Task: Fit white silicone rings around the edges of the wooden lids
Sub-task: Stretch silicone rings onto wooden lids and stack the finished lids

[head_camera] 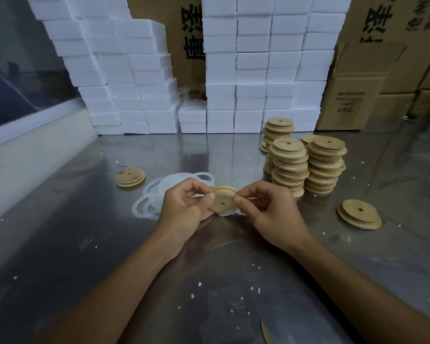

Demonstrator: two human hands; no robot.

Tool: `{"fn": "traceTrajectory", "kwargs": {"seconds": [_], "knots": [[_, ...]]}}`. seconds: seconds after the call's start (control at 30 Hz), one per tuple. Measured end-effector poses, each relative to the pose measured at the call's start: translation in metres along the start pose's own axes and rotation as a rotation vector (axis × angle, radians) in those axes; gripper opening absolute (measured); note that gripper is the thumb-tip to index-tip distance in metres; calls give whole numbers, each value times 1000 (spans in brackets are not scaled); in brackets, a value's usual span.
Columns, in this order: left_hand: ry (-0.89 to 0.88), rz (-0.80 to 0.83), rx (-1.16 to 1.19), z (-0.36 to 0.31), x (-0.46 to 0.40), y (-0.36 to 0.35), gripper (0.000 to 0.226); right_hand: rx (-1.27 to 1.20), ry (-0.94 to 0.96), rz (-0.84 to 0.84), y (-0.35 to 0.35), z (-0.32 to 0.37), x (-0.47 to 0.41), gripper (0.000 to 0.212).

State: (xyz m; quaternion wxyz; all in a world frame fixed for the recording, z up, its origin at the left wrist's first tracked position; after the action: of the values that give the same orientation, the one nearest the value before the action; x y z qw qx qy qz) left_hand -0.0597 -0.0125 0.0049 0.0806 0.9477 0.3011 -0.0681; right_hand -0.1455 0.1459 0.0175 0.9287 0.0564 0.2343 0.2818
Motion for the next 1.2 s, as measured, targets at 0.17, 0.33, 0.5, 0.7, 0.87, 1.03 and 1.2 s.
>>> {"fn": "traceTrajectory", "kwargs": {"seconds": [0.17, 0.33, 0.5, 0.7, 0.87, 1.03, 1.2], "knots": [[-163, -19, -184, -8, 1, -3, 29, 42, 45, -36, 3, 1, 1, 5], [-404, -23, -396, -21, 8, -10, 25, 131, 200, 0, -2, 10, 5, 10], [-323, -72, -377, -16, 4, -5, 28, 47, 138, -4, -1, 5, 3, 14], [-302, -39, -350, -18, 4, -5, 29, -45, 28, -27, 3, -3, -2, 9], [-289, -20, -339, -18, 5, -6, 29, -50, -7, -23, 6, -5, -2, 12], [-207, -23, -228, -11, 3, 0, 25, -2, 24, 3, 2, -1, 1, 10], [-160, 7, -168, -8, 2, -1, 27, -14, 9, -15, 2, 0, 0, 8]]}}
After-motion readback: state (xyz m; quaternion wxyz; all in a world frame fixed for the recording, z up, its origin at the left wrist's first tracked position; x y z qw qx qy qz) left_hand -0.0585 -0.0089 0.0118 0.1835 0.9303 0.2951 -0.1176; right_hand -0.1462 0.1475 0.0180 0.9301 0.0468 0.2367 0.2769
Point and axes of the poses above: each hand's wrist, its own x-axis away from the middle knuckle, its own y-axis out of the back of the hand, z = x × y, the point moved 5 cm from there along -x, towards the middle knuckle, and after that the axes turned 9 degrees about -x, right-handed, at the moved point
